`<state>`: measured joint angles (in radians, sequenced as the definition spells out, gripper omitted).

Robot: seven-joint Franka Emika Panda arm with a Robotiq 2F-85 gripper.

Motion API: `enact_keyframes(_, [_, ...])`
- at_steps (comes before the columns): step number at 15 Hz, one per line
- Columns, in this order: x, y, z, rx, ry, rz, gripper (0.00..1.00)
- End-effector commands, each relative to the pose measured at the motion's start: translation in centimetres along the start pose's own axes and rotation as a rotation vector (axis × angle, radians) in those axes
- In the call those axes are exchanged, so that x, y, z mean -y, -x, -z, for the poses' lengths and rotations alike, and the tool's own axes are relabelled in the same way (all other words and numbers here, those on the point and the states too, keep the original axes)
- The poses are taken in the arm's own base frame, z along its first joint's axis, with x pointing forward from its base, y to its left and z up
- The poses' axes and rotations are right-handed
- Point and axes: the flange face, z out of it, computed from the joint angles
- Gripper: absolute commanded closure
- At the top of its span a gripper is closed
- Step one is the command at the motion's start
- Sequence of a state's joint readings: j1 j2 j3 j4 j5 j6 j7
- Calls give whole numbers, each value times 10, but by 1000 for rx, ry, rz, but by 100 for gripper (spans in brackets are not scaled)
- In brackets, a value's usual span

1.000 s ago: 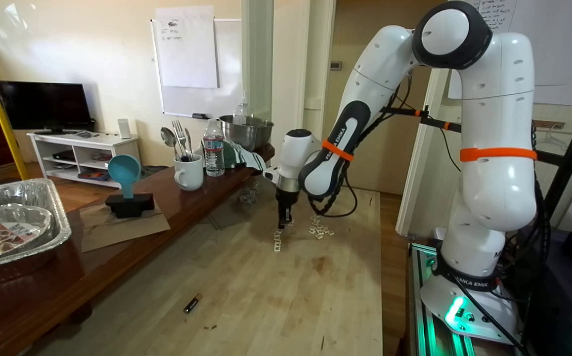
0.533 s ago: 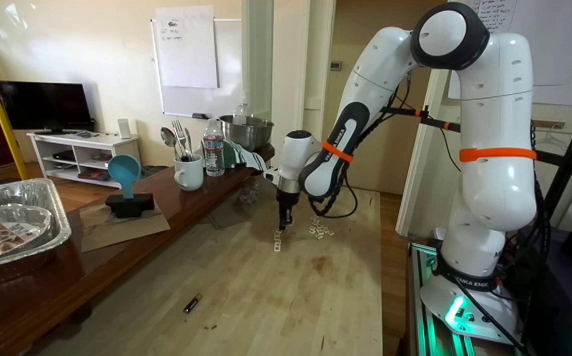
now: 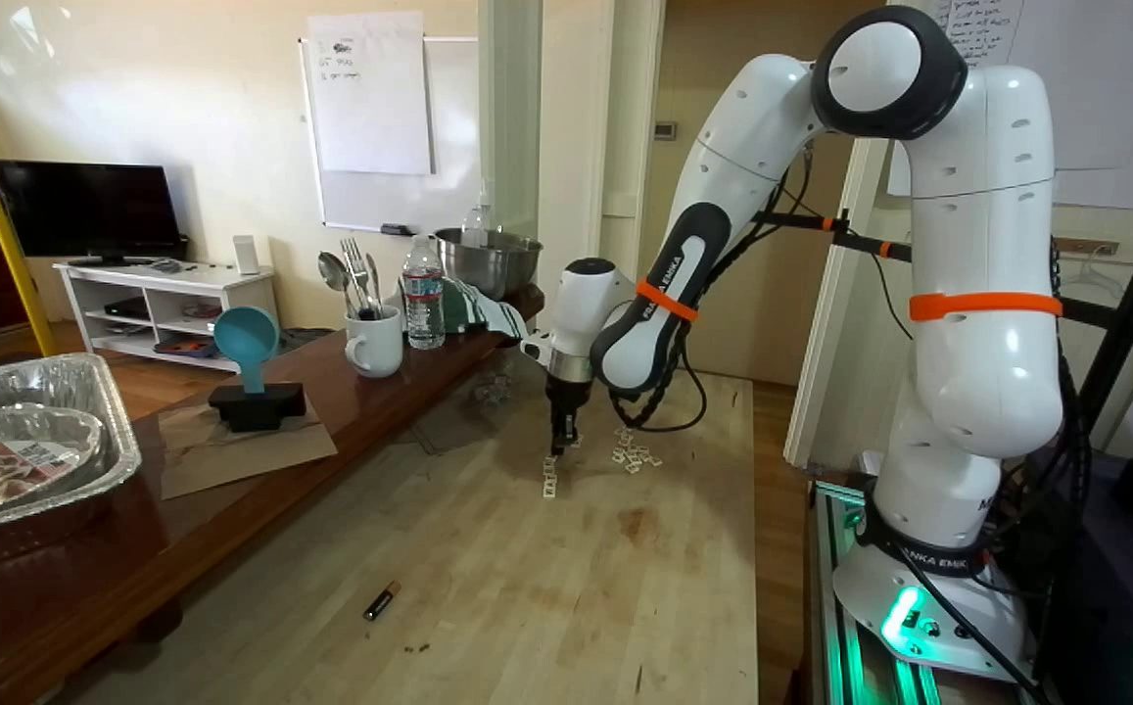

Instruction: Arrange the pieces of letters to form a word

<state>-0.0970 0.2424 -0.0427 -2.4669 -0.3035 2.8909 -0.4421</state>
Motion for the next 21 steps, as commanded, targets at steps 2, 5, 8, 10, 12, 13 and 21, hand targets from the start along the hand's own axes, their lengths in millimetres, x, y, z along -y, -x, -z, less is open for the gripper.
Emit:
enact_keyframes(2, [4,-6,-8,4,8,34,100])
enact_keyframes(5, [6,-7,-8,7,12,62,100])
enact_keyframes(8, [9,-6,-9,14,16,91,100])
enact_keyframes(10, [10,-5,-9,17,18,109,100])
enact_keyframes(12, [10,-4,-5,11,21,106,100])
enact_keyframes(13, [10,-4,-2,3,23,104,100])
enact_keyframes(21, [7,-4,28,-42,62,98,100])
